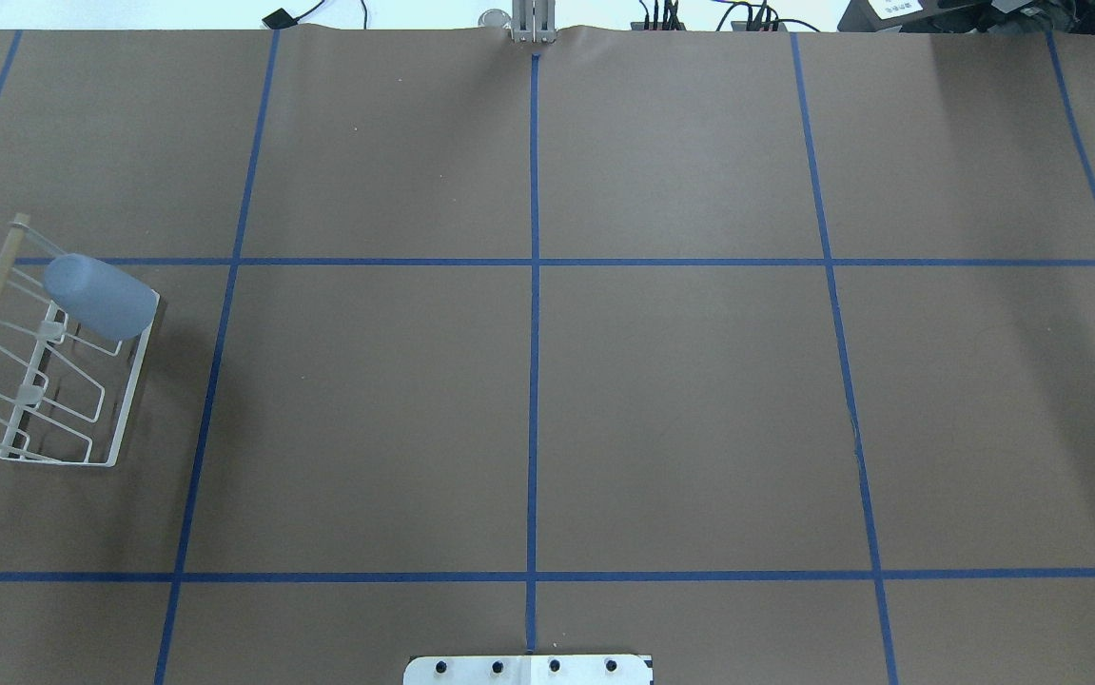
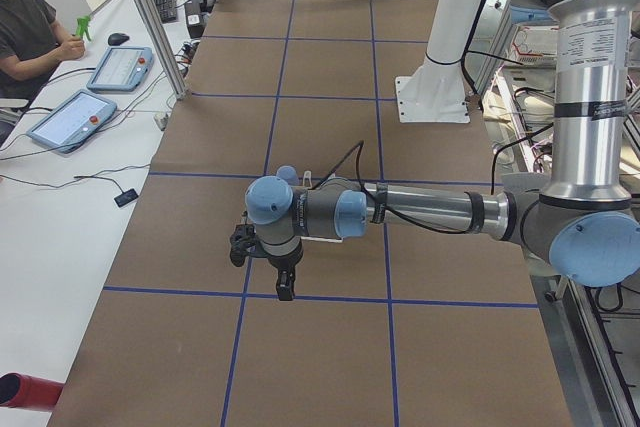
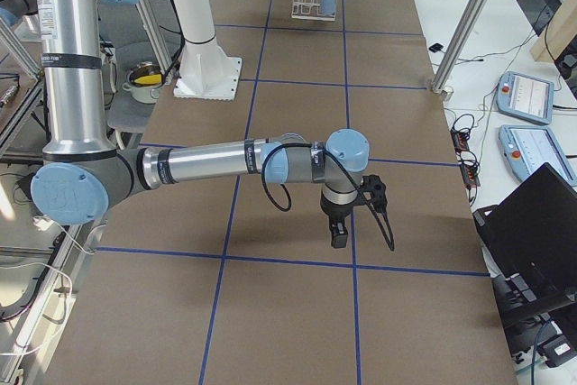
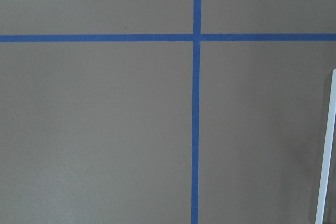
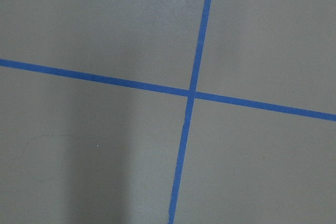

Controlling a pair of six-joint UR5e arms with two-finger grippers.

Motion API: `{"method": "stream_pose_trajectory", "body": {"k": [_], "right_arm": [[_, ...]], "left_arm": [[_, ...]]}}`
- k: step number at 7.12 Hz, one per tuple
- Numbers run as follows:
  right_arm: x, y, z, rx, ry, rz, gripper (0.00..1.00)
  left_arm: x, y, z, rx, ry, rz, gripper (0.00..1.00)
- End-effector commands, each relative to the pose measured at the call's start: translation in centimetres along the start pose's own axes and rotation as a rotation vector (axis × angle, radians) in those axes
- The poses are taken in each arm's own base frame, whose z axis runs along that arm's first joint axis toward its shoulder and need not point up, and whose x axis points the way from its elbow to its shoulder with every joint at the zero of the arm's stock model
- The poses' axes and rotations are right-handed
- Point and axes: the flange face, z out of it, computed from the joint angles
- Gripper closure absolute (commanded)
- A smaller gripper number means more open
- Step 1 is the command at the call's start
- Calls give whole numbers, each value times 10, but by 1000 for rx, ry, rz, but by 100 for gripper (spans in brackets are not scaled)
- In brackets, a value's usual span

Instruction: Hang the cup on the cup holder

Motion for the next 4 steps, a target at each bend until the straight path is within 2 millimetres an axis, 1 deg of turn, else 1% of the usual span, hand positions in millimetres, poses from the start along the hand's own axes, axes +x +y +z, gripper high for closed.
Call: {"method": "stream_pose_trajectory", "body": {"k": [1, 4], "right_arm": [[4, 7, 5, -25, -3, 22, 0], [3, 7, 4, -25, -4, 22, 0]], "left_arm": [[5, -2, -6, 18, 2, 16, 1], [7, -3, -7, 33, 2, 32, 1]]}}
